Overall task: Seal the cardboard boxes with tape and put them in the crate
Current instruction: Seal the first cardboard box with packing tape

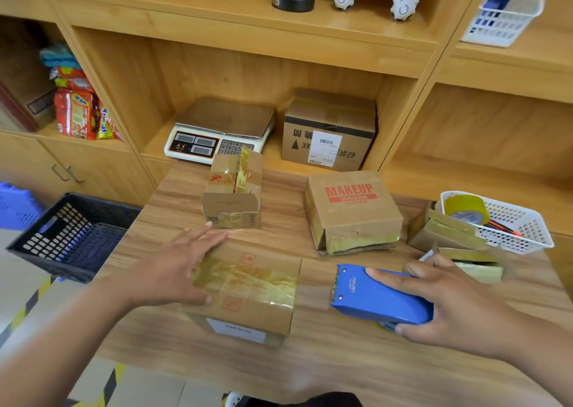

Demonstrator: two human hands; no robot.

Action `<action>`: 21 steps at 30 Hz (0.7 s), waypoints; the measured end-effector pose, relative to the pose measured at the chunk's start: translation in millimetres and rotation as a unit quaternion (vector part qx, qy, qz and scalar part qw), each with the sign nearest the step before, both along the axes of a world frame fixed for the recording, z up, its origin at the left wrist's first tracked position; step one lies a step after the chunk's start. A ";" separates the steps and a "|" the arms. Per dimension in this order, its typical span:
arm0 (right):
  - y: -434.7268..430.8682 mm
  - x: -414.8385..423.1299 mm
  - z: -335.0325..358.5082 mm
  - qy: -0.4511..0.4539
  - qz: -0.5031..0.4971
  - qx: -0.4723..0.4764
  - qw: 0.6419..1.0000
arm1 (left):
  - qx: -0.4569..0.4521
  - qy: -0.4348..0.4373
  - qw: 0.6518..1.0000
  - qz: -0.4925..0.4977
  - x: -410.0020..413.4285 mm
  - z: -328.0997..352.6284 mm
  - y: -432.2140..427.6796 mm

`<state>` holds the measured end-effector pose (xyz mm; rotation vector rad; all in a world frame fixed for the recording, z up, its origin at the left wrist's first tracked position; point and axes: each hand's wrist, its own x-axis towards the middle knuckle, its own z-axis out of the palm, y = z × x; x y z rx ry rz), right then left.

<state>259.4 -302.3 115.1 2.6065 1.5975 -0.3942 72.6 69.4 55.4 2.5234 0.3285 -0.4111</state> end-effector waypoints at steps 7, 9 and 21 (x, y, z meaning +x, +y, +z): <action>-4.1 -0.7 -4.4 0.034 -0.007 0.014 0.999 | 0.016 -0.162 0.986 -0.030 52.7 -10.2 -100.4; -7.6 0.3 -4.9 0.038 -0.008 0.021 0.999 | -0.010 -0.185 0.982 -0.024 68.3 -19.7 -123.0; -12.4 0.7 -26.2 0.017 0.027 -0.045 0.998 | -0.006 -0.227 0.973 -0.031 75.7 -47.3 -125.3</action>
